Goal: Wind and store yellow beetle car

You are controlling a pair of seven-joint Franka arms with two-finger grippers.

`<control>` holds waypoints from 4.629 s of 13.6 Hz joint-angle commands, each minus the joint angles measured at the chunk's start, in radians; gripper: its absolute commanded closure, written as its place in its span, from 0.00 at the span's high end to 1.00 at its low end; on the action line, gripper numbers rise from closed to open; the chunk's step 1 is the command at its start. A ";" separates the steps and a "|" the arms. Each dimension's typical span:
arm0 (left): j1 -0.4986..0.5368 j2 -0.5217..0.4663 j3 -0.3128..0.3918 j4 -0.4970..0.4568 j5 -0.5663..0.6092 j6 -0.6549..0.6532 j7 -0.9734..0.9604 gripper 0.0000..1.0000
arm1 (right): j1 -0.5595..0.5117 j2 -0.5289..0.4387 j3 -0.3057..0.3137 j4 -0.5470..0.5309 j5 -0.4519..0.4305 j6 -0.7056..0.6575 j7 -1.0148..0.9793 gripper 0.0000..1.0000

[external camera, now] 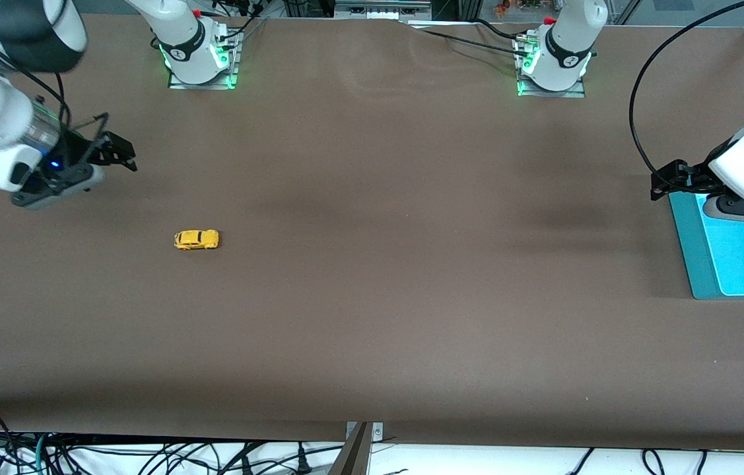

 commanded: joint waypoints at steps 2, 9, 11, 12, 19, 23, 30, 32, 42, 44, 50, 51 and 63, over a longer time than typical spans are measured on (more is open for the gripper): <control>0.006 0.015 -0.005 0.035 0.014 -0.028 0.000 1.00 | 0.002 0.032 0.065 -0.118 0.001 0.175 -0.190 1.00; 0.006 0.017 -0.005 0.035 0.014 -0.028 0.002 1.00 | -0.001 0.152 0.081 -0.284 0.004 0.528 -0.756 1.00; 0.006 0.017 -0.005 0.035 0.014 -0.028 0.000 1.00 | -0.001 0.203 0.081 -0.283 0.004 0.581 -0.829 1.00; 0.006 0.017 -0.005 0.035 0.014 -0.028 0.002 1.00 | -0.003 0.229 0.081 -0.284 0.003 0.612 -0.859 1.00; 0.006 0.017 -0.005 0.035 0.014 -0.028 0.002 1.00 | -0.030 0.361 0.081 -0.281 0.003 0.772 -0.998 1.00; 0.006 0.017 -0.005 0.035 0.014 -0.028 0.002 1.00 | -0.041 0.393 0.081 -0.283 0.004 0.801 -0.998 0.86; 0.006 0.017 -0.005 0.035 0.014 -0.028 0.002 1.00 | -0.041 0.401 0.082 -0.281 0.003 0.801 -0.998 0.17; 0.006 0.017 -0.005 0.035 0.014 -0.034 0.003 1.00 | -0.041 0.404 0.082 -0.283 0.003 0.801 -0.998 0.14; 0.006 0.017 -0.005 0.035 0.014 -0.035 0.003 1.00 | -0.041 0.421 0.102 -0.278 0.001 0.813 -1.068 0.14; 0.006 0.017 -0.005 0.035 0.014 -0.035 0.003 1.00 | -0.041 0.422 0.101 -0.278 0.003 0.815 -1.076 0.14; 0.008 0.017 -0.005 0.035 0.014 -0.037 0.003 1.00 | -0.087 0.424 0.101 -0.279 0.003 0.816 -1.165 0.14; 0.006 0.017 -0.005 0.035 0.014 -0.037 0.003 1.00 | -0.099 0.427 0.102 -0.278 0.003 0.816 -1.185 0.14; 0.006 0.017 -0.005 0.035 0.014 -0.040 0.003 1.00 | -0.270 0.454 0.101 -0.276 0.004 0.815 -1.416 0.14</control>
